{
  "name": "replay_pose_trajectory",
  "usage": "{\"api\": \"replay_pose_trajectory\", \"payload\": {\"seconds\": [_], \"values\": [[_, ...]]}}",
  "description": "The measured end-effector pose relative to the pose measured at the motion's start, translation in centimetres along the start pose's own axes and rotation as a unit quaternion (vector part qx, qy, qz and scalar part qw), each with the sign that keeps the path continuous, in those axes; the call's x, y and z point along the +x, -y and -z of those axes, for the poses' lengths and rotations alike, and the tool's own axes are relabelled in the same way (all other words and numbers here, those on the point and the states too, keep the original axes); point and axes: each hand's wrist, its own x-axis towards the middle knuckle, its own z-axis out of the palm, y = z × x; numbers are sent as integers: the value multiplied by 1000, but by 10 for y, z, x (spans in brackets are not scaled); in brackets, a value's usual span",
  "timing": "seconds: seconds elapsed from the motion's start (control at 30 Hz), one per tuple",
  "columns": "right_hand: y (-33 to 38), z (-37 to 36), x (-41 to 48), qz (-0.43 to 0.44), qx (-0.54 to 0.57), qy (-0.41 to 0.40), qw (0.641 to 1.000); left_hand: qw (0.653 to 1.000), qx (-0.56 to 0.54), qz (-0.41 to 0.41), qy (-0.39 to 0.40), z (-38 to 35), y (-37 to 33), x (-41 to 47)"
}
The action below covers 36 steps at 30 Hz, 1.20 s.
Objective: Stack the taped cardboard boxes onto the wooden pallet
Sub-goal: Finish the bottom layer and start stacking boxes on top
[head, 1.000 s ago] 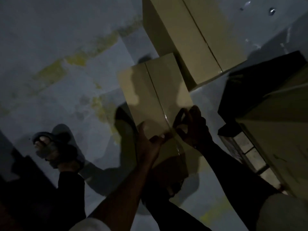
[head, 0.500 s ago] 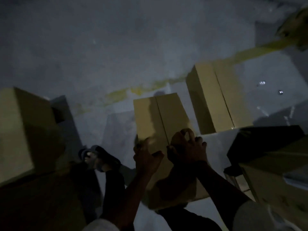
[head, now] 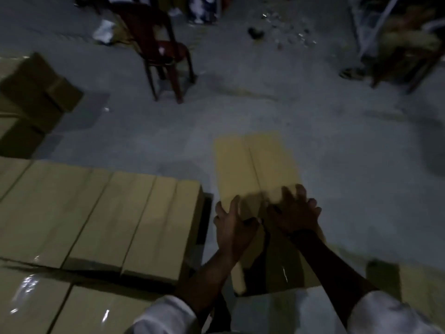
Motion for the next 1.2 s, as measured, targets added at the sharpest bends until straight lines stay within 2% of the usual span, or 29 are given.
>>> {"api": "replay_pose_trajectory", "payload": {"seconds": [0.1,0.23,0.43,0.67,0.9,1.03,1.2], "values": [[65,30,52,7,18,-39,999,999,-14,-18,-48,52,-6,46],[140,53,122,72,39,38,996,992,-13,17,-121,101,-2,103],[248,48,200,211,40,89,973,966,-18,149,-213,146,11,159],[344,43,251,407,-43,147,901,885,-74,309,-342,154,8,189],[426,49,244,575,-120,157,794,776,-140,421,-448,162,6,192],[465,31,229,616,-138,176,755,726,-155,453,-494,172,28,194],[508,17,219,634,-145,188,736,698,-171,467,-516,194,55,202]]}}
